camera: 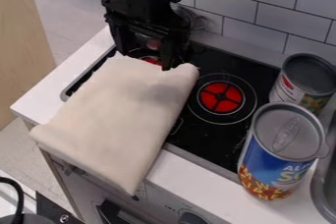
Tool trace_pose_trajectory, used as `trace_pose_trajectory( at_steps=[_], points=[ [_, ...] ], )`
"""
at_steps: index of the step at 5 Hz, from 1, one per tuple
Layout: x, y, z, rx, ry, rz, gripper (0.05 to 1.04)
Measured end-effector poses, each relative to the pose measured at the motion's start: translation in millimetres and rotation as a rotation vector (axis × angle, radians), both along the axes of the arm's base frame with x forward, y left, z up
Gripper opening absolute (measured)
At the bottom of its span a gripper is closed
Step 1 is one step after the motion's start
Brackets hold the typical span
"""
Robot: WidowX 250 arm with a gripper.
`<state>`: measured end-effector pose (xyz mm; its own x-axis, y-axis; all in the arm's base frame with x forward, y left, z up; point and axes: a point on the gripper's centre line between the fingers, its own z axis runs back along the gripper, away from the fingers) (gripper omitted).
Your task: Move the foodcan on the top left of the counter top
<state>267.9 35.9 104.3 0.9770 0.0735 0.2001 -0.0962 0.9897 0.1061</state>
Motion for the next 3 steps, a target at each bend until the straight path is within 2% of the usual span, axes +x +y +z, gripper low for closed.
trace_pose_trajectory(
  at_steps=[1, 2, 3],
  points=[
    [-3.1, -1.3, -5.6, -0.006, 0.028, 0.008, 0.997],
    [-2.5, -15.2, 4.8, -0.041, 0.047, 0.154, 0.997],
    [3.4, -31.1, 15.2, -0.041, 0.037, 0.239, 0.997]
  ],
)
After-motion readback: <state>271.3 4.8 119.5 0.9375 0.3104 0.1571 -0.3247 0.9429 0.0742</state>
